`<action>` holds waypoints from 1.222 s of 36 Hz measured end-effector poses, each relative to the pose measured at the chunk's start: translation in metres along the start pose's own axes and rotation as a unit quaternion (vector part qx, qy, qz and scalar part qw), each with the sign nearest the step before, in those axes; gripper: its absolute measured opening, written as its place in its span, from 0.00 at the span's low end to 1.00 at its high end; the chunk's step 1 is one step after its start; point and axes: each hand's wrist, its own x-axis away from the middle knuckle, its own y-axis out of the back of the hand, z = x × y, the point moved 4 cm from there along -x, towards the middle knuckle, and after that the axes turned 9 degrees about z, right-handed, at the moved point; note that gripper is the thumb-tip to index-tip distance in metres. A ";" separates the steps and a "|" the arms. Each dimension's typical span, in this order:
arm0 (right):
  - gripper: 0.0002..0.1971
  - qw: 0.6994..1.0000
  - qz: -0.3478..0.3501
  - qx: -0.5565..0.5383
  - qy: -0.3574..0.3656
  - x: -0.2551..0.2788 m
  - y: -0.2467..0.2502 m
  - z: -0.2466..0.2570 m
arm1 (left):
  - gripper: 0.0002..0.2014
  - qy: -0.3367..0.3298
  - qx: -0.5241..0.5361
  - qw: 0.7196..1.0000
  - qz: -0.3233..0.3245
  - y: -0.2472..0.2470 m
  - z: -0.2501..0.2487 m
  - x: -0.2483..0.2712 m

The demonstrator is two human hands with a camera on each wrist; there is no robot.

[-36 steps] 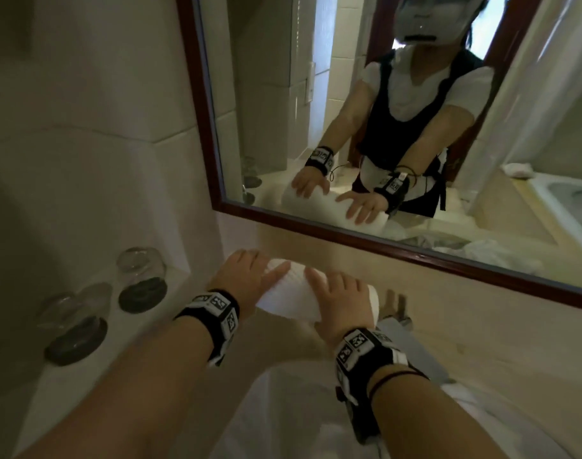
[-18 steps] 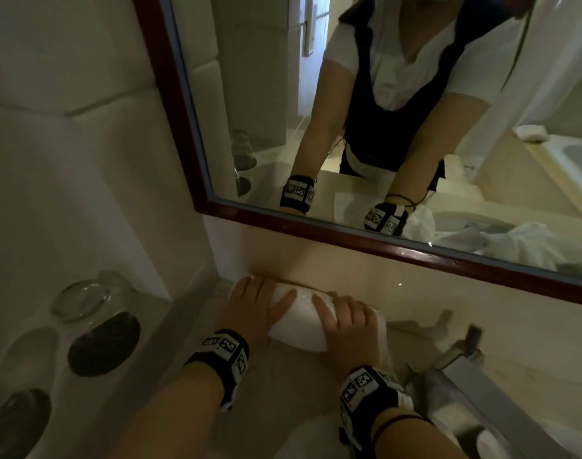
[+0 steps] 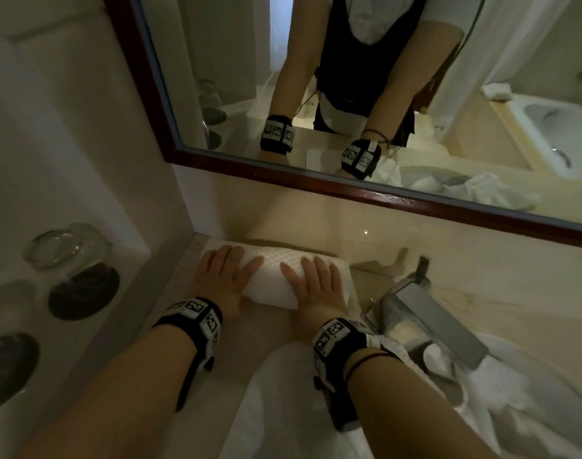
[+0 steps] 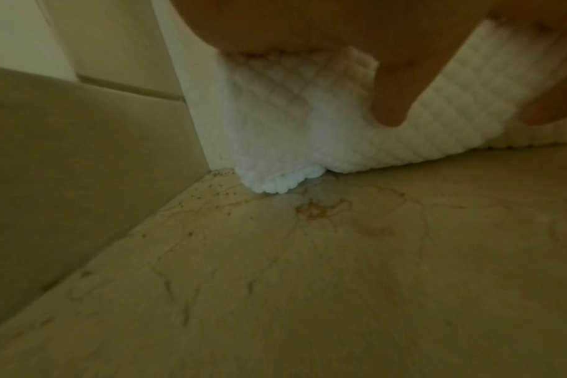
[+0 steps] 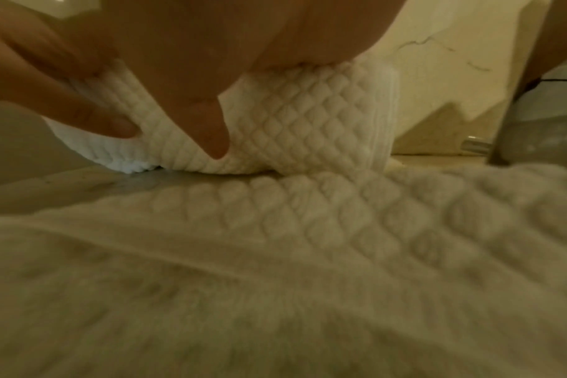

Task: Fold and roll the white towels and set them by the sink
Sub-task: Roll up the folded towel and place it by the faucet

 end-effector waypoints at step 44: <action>0.30 0.944 0.283 -0.032 -0.166 0.259 -0.032 -0.128 | 0.28 0.148 -0.057 0.932 0.327 0.083 -0.160 0.082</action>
